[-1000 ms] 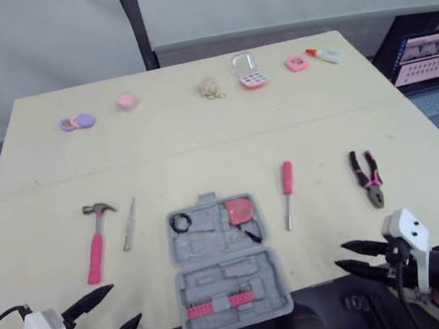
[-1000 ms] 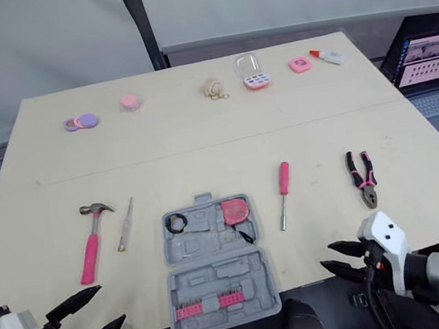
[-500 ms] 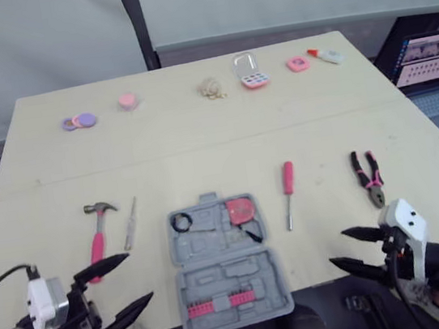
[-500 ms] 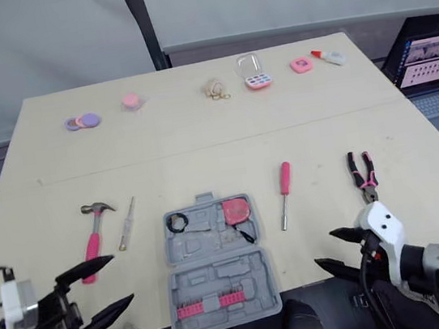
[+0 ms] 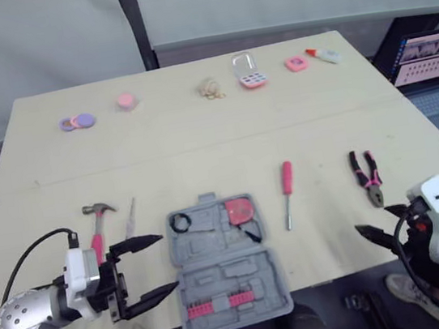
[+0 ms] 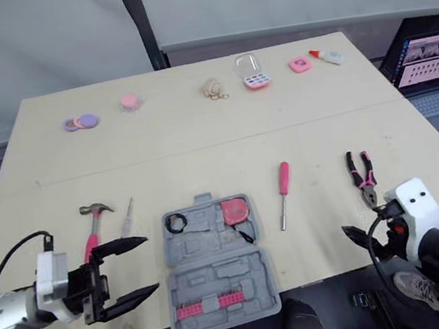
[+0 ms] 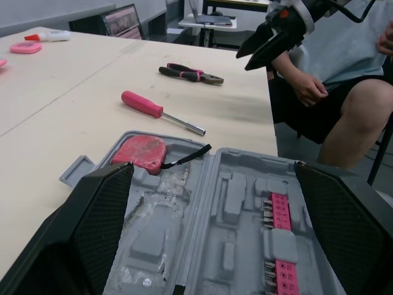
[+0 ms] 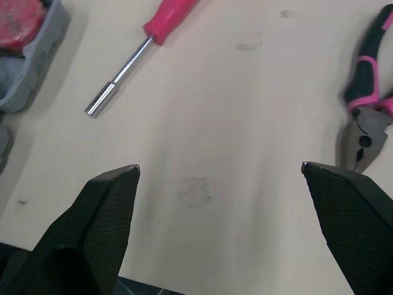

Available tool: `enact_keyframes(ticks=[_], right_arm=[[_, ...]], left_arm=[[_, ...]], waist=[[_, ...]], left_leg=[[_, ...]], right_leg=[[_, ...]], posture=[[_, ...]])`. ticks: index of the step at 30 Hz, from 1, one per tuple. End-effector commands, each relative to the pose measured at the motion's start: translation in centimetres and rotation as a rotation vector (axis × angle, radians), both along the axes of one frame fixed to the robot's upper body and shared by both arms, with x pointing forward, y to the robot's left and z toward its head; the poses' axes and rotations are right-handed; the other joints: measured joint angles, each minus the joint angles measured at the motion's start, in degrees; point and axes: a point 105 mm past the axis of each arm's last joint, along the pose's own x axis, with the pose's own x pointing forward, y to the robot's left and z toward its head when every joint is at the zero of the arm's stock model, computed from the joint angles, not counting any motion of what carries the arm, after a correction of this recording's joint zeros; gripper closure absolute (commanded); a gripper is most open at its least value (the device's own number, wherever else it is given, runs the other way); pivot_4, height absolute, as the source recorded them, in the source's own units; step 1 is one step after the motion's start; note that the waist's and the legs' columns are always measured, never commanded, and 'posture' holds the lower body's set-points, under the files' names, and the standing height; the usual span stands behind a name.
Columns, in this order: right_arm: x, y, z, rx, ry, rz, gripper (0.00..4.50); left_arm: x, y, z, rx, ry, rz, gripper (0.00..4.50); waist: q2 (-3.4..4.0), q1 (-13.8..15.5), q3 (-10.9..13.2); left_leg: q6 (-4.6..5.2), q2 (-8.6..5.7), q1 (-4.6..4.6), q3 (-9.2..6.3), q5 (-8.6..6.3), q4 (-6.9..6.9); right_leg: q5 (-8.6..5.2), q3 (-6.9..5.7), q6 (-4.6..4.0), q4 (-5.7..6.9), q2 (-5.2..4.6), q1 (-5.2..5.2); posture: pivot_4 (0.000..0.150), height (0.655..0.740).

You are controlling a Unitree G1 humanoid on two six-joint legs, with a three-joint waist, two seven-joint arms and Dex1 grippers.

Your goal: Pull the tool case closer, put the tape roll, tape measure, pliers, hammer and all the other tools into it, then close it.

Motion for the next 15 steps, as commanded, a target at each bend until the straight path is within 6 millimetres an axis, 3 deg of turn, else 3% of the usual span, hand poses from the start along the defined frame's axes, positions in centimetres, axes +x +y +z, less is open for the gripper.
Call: enact_keyframes(ticks=[1,8,12,15], right_arm=[[1.1,-2.2,0.3,-0.023,-0.019,-0.148,0.03],[4.4,-4.8,-0.5,0.029,0.032,-0.336,0.03],[5.8,-4.9,-0.7,0.048,0.038,-0.354,0.03],[6.2,-4.6,-2.1,0.051,0.082,-0.354,0.03]], left_arm=[[0.0,-0.6,-0.1,0.004,-0.014,-0.022,0.0],[0.3,-1.2,0.0,0.0,-0.033,-0.019,0.0],[-0.1,-1.1,-0.3,0.001,-0.029,-0.002,0.0],[-0.5,-1.2,-0.6,0.005,-0.024,0.007,0.0]], waist=[[0.01,-0.04,0.0],[0.04,-0.07,-0.01],[0.06,-0.07,-0.01],[0.07,-0.05,0.0]], left_leg=[[0.0,0.0,0.0,0.0,0.0,-0.01],[-0.02,0.0,-0.03,0.04,0.02,-0.03],[-0.02,0.01,-0.04,0.03,0.02,-0.04],[-0.03,0.01,-0.04,0.04,0.02,-0.05]], right_leg=[[0.0,0.0,-0.01,0.02,0.0,-0.01],[-0.01,-0.01,-0.01,0.02,0.02,-0.06],[-0.01,-0.02,-0.01,0.04,0.02,-0.07],[-0.01,-0.03,-0.01,0.03,0.03,-0.07]], posture=[[0.15,0.7287],[0.15,0.7287],[0.15,0.7287],[0.15,0.7287]])
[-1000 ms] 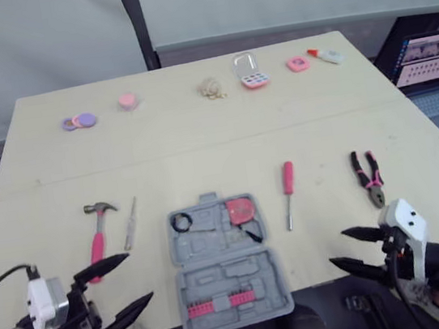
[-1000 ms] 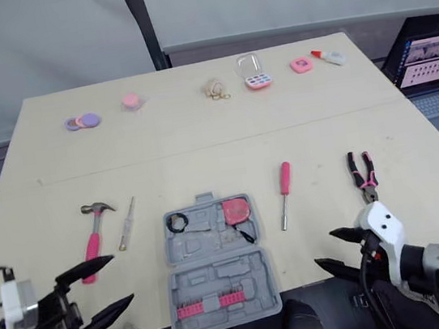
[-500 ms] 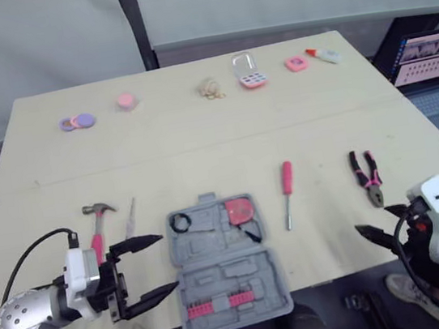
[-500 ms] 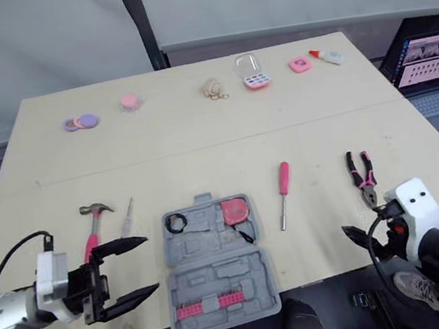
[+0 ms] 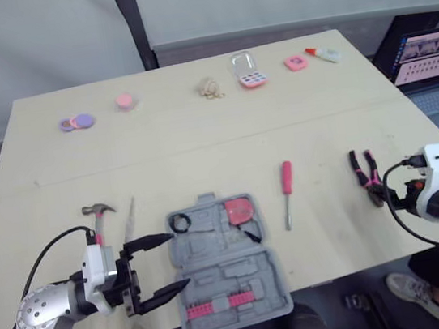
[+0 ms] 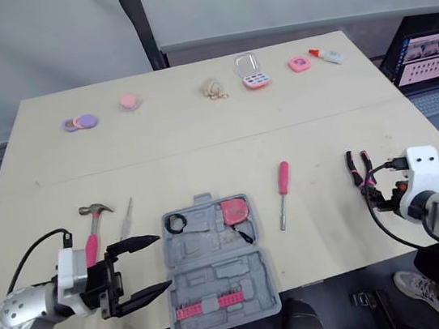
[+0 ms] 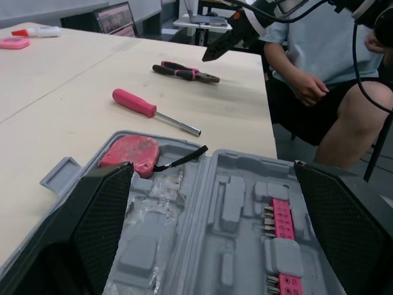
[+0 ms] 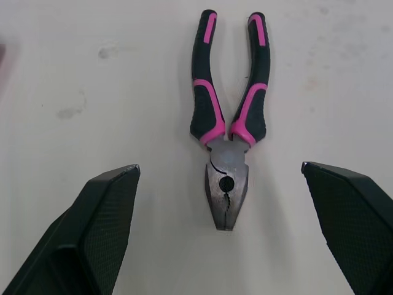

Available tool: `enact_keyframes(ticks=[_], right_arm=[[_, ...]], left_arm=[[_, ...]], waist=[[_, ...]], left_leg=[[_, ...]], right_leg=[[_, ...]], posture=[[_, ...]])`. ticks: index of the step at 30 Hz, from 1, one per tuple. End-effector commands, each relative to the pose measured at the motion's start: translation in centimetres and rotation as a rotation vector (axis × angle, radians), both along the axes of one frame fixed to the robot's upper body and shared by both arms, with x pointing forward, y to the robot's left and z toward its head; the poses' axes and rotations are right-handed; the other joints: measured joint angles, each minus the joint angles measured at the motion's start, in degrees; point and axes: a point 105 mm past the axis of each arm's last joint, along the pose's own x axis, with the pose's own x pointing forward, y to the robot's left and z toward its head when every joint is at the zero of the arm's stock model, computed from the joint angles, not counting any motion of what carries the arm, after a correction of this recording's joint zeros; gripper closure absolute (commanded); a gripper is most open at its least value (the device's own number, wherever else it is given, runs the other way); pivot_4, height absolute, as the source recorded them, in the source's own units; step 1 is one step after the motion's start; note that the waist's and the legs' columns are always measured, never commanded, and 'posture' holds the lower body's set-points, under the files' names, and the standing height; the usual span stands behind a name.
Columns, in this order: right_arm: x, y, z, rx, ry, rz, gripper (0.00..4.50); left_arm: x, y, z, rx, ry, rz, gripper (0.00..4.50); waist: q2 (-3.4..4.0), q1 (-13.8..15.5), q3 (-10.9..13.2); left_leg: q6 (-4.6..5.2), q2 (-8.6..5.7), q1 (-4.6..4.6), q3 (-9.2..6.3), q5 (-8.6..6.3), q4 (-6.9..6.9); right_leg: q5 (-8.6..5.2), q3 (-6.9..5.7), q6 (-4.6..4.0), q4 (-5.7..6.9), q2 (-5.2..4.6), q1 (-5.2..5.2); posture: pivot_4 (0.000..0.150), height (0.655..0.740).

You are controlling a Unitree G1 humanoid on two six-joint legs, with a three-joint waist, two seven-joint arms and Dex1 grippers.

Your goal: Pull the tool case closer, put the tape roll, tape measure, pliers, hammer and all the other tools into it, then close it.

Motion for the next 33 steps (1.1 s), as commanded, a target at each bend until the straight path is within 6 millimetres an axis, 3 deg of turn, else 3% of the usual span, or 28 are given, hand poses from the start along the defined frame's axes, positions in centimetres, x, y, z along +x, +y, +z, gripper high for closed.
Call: enact_keyframes(ticks=[1,11,33], right_arm=[[0.2,-0.4,-1.5,-0.024,0.048,-0.025,0.03],[1.8,0.2,-3.4,-0.015,0.065,-0.013,0.03],[3.9,-0.4,-4.4,-0.031,0.061,-0.03,0.03]], left_arm=[[-0.6,-0.5,0.3,0.009,-0.034,-0.002,0.0],[-1.2,-0.3,0.4,0.02,-0.029,0.023,0.0],[-1.2,-0.3,0.9,0.027,-0.044,0.047,0.0]], waist=[[0.0,0.03,0.0],[0.09,-0.41,0.01],[0.07,-1.35,-0.01]], left_leg=[[0.0,0.0,0.0,0.01,0.0,0.0],[0.0,0.0,-0.01,0.02,0.02,0.0],[0.0,0.03,-0.01,-0.01,0.02,0.0]], right_leg=[[0.0,0.0,0.0,-0.01,0.0,0.0],[0.0,0.01,0.01,0.01,0.0,-0.02],[0.01,-0.01,0.01,-0.03,-0.01,0.01]], posture=[[0.15,0.7287],[0.15,0.7287],[0.15,0.7287]])
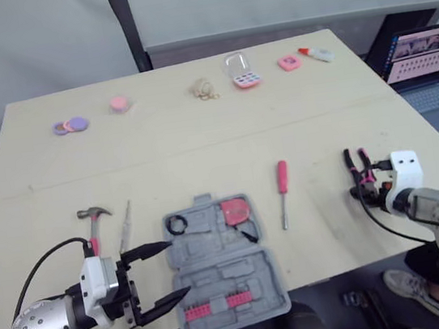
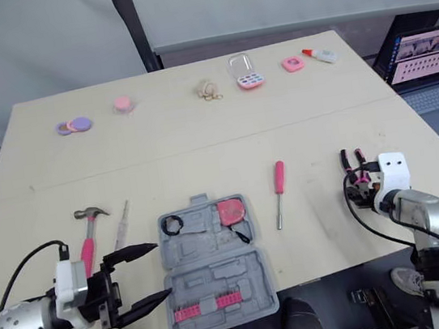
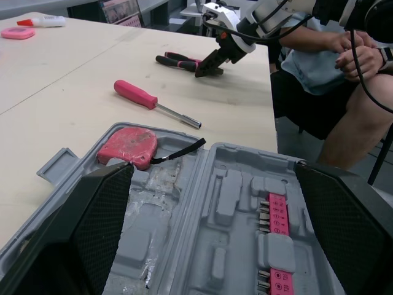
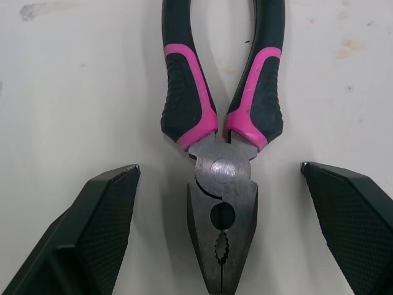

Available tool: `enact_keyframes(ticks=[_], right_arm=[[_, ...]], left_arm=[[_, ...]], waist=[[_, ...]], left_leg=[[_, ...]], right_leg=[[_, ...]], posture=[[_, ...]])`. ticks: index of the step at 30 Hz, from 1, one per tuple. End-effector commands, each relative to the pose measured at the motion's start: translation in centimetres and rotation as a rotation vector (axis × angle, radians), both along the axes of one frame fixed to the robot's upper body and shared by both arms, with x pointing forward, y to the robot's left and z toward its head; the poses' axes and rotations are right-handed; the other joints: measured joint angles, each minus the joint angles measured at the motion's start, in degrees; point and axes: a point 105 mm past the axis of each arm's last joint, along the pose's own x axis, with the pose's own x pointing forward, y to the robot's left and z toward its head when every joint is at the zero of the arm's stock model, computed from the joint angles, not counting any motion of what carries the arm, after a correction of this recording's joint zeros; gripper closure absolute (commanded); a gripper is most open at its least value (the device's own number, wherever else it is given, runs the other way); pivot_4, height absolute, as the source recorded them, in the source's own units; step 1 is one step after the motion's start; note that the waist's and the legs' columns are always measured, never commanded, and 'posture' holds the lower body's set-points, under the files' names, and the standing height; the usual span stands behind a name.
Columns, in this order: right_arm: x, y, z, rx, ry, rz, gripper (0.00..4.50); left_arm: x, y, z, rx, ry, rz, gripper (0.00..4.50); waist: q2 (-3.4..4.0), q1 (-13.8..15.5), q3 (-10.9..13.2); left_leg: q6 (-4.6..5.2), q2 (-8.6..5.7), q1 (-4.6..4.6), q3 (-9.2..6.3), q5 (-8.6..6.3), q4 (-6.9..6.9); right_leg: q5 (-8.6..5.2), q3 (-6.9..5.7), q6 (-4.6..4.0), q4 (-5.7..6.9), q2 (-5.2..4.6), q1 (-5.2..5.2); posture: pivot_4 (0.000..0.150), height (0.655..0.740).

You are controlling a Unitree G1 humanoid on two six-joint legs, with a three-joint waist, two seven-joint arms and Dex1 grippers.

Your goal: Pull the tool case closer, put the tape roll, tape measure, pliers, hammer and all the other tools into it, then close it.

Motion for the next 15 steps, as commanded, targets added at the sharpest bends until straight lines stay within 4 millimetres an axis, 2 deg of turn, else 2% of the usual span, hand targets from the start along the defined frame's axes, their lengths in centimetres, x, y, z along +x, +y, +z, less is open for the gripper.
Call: enact_keyframes(ticks=[1,3,7,10,11,15], right_arm=[[-0.04,-0.4,-0.29,-0.018,0.014,-0.012,0.03],[-0.05,-0.36,-0.35,-0.016,0.018,-0.011,0.03],[-0.19,-0.33,-0.51,-0.014,0.027,-0.013,1.82],[-0.36,-0.32,-0.64,-0.012,0.034,-0.015,3.35],[-0.39,-0.32,-0.67,-0.011,0.036,-0.016,3.56],[-0.52,-0.28,-0.72,-0.009,0.039,-0.016,3.55]], left_arm=[[-0.3,-0.32,0.81,0.003,-0.039,-0.007,0.0],[-0.31,-0.35,0.8,0.002,-0.039,-0.005,0.0],[-0.41,-0.46,0.72,0.0,-0.035,-0.002,0.0],[-0.43,-0.53,0.69,-0.003,-0.033,-0.001,0.0],[-0.42,-0.55,0.68,-0.003,-0.033,-0.002,0.0],[-0.35,-0.63,0.64,-0.005,-0.033,-0.005,0.0]], waist=[[-0.02,-0.01,-0.01],[-0.04,0.0,-0.02],[-0.04,0.09,-0.02],[-0.04,0.17,-0.02],[-0.04,0.17,-0.02],[-0.04,0.17,-0.02]], left_leg=[[0.0,0.0,0.0,0.0,0.0,0.0],[0.0,0.01,0.0,0.0,0.0,0.0],[0.0,0.01,0.0,-0.02,0.0,-0.01],[0.0,0.01,-0.01,-0.04,0.0,-0.01],[0.0,0.0,-0.01,-0.04,0.0,-0.01],[0.0,0.0,-0.01,-0.05,0.0,-0.01]], right_leg=[[0.0,0.0,0.0,0.0,0.0,0.0],[0.0,0.0,0.0,0.0,0.0,0.0],[0.0,-0.01,0.0,-0.01,0.0,0.0],[0.0,-0.01,0.0,-0.03,-0.01,0.01],[0.0,-0.02,0.0,-0.03,-0.01,0.02],[0.0,-0.02,0.0,-0.03,-0.01,0.02]], posture=[[0.15,0.7287],[0.15,0.7287],[0.15,0.7287],[0.15,0.7287],[0.15,0.7287],[0.15,0.7287]])
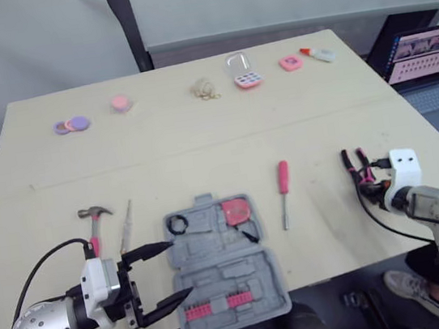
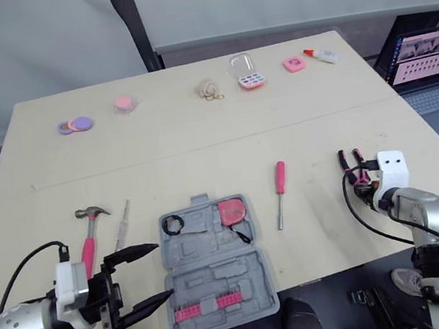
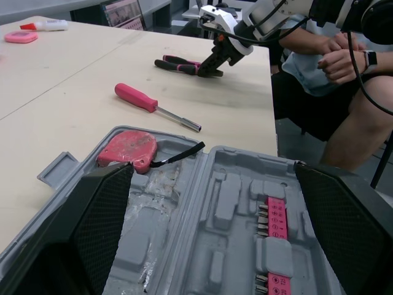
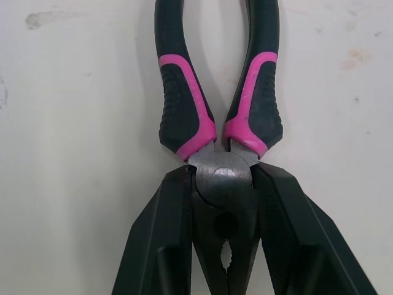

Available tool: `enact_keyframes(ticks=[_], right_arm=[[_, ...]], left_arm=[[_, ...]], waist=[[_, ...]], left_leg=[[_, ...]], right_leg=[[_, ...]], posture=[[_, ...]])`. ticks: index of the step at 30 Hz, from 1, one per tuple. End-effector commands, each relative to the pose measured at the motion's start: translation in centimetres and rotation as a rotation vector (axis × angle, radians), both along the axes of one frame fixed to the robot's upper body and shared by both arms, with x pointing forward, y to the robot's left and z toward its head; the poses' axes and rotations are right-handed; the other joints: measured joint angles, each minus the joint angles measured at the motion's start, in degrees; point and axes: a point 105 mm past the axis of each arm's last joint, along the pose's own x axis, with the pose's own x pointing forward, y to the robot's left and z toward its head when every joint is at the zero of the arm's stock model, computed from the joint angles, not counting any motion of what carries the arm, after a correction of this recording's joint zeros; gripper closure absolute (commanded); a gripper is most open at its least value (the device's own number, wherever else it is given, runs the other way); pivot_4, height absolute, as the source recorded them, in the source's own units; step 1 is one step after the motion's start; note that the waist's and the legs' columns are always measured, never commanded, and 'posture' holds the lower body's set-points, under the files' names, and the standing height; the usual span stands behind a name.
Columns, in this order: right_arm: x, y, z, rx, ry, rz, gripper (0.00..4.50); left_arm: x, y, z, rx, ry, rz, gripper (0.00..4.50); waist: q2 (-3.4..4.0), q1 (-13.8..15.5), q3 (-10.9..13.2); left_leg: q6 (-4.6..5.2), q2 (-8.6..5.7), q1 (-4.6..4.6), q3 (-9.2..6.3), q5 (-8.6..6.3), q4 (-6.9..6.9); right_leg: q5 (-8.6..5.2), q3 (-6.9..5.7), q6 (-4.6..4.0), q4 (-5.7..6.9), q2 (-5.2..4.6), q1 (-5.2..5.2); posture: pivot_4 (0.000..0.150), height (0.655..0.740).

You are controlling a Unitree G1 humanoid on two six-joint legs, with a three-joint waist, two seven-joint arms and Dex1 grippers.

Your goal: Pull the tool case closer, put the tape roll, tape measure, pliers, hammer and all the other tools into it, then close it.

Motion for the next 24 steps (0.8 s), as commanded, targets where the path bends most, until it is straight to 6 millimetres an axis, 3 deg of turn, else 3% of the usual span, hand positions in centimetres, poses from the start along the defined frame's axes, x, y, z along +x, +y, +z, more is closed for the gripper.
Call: enact_keyframes(ticks=[1,7,14,19,24], right_arm=[[-0.7,-0.4,-0.7,-0.007,0.037,-0.019,3.55],[-0.9,-0.2,0.1,-0.024,0.027,0.001,3.55],[-1.3,2.0,4.7,-0.103,-0.038,0.143,3.55],[-2.5,4.7,7.2,-0.135,-0.036,0.308,3.55],[-3.4,8.6,9.5,-0.172,-0.047,0.554,3.55]], left_arm=[[-0.1,-0.4,0.5,-0.004,-0.025,-0.01,0.0],[0.0,0.0,0.7,-0.02,-0.023,0.006,0.0],[0.8,1.5,1.8,-0.056,-0.016,0.046,0.0],[1.3,1.9,1.5,-0.051,-0.011,0.046,0.0],[1.2,2.4,1.2,-0.041,0.004,0.056,0.0]], waist=[[0.0,0.01,0.0],[0.0,0.01,0.0],[0.41,-0.04,0.24],[0.53,-0.03,0.31],[0.51,-0.12,0.33]], left_leg=[[0.0,0.0,0.0,0.0,0.0,0.0],[0.0,0.0,-0.01,-0.02,0.0,-0.01],[0.0,0.03,-0.05,0.0,0.0,-0.02],[0.0,0.01,-0.06,0.01,0.0,-0.06],[0.0,0.01,-0.08,0.0,0.0,-0.07]], right_leg=[[0.0,0.0,0.0,0.0,0.0,0.0],[0.0,-0.02,0.0,-0.01,0.0,0.0],[0.01,0.0,0.01,-0.05,-0.01,-0.04],[0.01,-0.02,0.01,-0.06,0.01,-0.09],[0.02,-0.02,0.03,-0.13,0.01,-0.09]], posture=[[0.15,0.7287],[0.15,0.7287],[0.15,0.7287],[0.15,0.7287],[0.15,0.7287]])
